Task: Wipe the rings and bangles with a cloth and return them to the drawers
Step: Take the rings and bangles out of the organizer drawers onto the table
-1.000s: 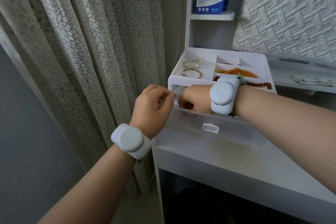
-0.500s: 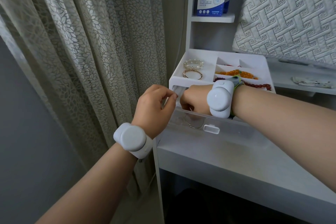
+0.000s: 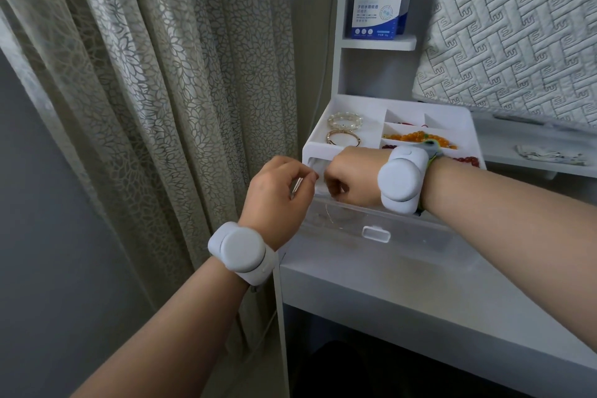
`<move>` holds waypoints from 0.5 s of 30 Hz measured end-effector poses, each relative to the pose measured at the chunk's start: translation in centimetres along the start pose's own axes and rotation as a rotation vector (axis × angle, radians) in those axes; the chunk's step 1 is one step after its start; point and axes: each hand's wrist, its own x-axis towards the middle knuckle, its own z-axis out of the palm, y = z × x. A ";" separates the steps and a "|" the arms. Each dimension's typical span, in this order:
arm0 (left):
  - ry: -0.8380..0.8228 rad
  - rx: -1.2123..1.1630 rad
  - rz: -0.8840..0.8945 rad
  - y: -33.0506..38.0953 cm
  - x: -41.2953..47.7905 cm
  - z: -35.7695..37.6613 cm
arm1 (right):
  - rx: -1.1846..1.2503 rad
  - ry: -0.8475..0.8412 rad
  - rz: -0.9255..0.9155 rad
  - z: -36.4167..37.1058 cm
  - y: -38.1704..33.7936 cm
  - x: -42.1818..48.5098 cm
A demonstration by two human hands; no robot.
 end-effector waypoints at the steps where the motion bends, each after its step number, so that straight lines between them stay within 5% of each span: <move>1: 0.004 0.007 0.006 0.1 0.0 -0.1 | 0.012 0.068 -0.014 -0.2 0.2 -0.4; 8: 0.021 0.107 0.138 2.3 -0.5 0.9 | 0.235 0.468 0.071 -2.4 3.0 -4.6; 15: -0.048 0.144 0.304 7.0 -1.4 4.8 | 0.377 0.606 0.329 -1.4 8.1 -12.9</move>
